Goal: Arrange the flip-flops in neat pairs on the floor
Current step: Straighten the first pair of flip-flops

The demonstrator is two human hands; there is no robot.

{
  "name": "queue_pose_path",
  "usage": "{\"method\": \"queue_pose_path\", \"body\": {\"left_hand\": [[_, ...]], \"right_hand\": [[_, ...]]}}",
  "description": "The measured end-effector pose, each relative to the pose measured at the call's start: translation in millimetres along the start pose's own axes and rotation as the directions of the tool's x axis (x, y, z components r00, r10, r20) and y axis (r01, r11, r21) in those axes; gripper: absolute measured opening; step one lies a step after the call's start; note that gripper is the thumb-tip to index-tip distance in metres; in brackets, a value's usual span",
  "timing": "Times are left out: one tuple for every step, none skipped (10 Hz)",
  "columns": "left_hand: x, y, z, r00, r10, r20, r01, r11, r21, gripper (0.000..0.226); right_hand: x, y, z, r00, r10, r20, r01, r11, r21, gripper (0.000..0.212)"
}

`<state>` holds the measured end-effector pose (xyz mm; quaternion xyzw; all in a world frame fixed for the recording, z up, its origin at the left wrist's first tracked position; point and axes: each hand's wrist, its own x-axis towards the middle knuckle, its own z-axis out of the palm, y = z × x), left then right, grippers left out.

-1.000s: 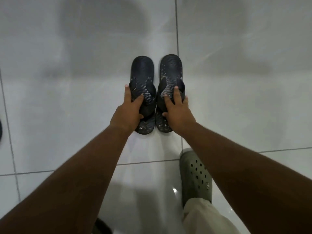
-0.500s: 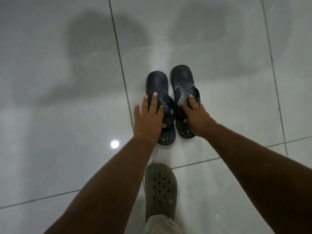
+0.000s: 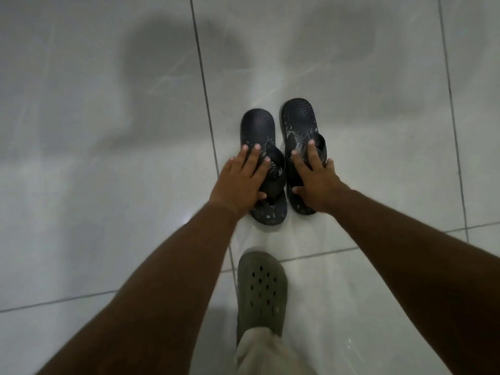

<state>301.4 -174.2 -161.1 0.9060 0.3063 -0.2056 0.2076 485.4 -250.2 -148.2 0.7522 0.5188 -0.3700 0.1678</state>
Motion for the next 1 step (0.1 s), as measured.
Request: {"method": "queue_pose_path", "body": {"left_hand": [[-37.6,-15.5,-23.9,0.998,-0.065,-0.015,0.066,0.997,0.046,0.090]], "right_hand": [[-27.6,-11.5,-10.0,1.000,0.016,-0.001,-0.016,0.999,0.029,0.095]]}}
